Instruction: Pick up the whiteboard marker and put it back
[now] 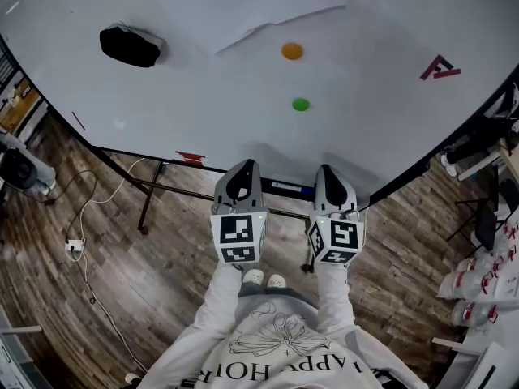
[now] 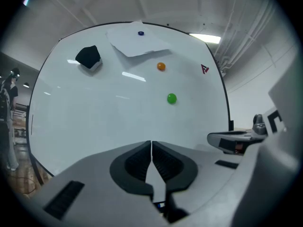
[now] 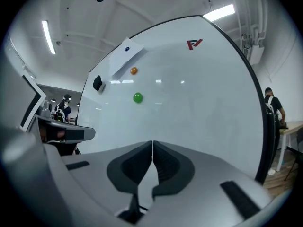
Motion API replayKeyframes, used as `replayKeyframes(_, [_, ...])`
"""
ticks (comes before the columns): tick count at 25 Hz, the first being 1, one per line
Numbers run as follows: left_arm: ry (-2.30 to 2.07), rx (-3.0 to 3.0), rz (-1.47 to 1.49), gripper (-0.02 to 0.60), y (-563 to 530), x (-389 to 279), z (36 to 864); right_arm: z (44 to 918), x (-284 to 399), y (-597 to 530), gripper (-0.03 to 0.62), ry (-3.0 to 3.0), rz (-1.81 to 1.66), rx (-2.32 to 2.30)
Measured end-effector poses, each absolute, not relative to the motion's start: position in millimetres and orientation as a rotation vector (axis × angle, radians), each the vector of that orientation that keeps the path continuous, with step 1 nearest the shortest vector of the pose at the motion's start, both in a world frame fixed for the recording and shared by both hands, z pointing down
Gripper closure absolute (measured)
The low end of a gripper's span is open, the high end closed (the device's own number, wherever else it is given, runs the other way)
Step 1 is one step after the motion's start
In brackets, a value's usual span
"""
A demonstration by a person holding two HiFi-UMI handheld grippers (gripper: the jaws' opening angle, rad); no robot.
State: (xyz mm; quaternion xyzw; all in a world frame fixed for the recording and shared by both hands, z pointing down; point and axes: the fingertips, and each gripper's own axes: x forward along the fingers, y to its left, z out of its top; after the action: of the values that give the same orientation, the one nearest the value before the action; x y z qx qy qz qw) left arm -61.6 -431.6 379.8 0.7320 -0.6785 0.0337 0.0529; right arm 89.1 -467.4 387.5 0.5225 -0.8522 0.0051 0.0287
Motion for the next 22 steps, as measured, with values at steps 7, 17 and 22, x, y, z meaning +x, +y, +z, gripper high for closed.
replayKeyframes(7, [-2.055, 2.277, 0.095, 0.571, -432.7, -49.0, 367.6, 374.1, 110.6, -464.5, 0.588, -2.619, 0.025, 1.698])
replayKeyframes(17, [-2.042, 2.304, 0.099, 0.571, -430.6, -42.4, 363.4, 367.6, 118.7, -460.7, 0.588, -2.618, 0.005, 1.724])
replayKeyframes(22, [-2.044, 2.303, 0.104, 0.571, -428.6, -43.9, 361.8, 366.0, 119.5, -460.2, 0.588, -2.620, 0.010, 1.734])
